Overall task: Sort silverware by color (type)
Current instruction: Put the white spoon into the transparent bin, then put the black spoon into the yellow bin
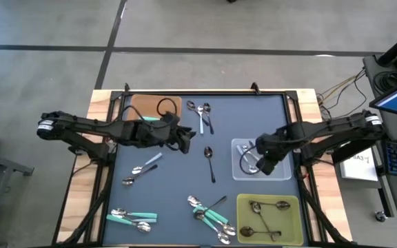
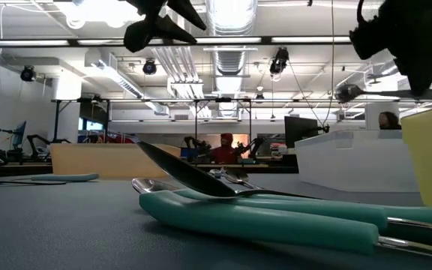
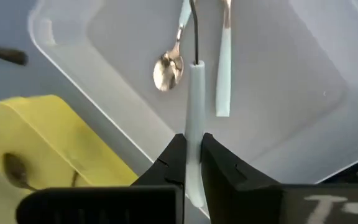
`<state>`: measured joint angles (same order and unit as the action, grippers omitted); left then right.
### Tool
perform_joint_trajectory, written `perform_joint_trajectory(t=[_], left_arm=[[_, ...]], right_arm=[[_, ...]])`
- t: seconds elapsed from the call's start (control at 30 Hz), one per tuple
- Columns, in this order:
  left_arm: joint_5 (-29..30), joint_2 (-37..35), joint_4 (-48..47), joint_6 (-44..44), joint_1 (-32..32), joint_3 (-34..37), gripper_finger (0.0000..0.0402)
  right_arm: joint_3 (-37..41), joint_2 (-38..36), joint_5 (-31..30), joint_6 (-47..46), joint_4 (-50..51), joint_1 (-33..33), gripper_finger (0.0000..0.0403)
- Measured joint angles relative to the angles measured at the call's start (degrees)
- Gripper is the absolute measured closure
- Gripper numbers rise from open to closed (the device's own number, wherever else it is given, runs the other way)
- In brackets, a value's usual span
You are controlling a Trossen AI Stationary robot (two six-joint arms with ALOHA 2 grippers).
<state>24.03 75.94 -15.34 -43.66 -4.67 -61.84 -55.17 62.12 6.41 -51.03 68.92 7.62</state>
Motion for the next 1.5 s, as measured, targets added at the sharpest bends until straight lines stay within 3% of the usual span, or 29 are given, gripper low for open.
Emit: perform_joint_trajectory(t=[0.4,0.67,0.97,1.5], left_arm=[[-10.75,-0.01,-21.78,-6.54,-3.34,0.00,0.0277],[-14.27,-0.01,-46.22,-23.31,-11.87,2.04,0.0277],[-19.17,0.60,-44.63,-41.28,-17.96,11.44,0.0277],[-27.59,0.87,-38.96,-45.63,-18.23,21.70,0.0277]], right_arm=[[0.24,4.38,-0.38,4.53,-0.06,0.89,0.0236],[0.24,4.20,-1.63,4.19,-1.09,0.89,0.0225],[0.24,4.24,-5.35,6.22,-5.27,0.87,0.0239],[0.24,4.38,-6.58,7.38,-6.18,0.87,0.0243]])
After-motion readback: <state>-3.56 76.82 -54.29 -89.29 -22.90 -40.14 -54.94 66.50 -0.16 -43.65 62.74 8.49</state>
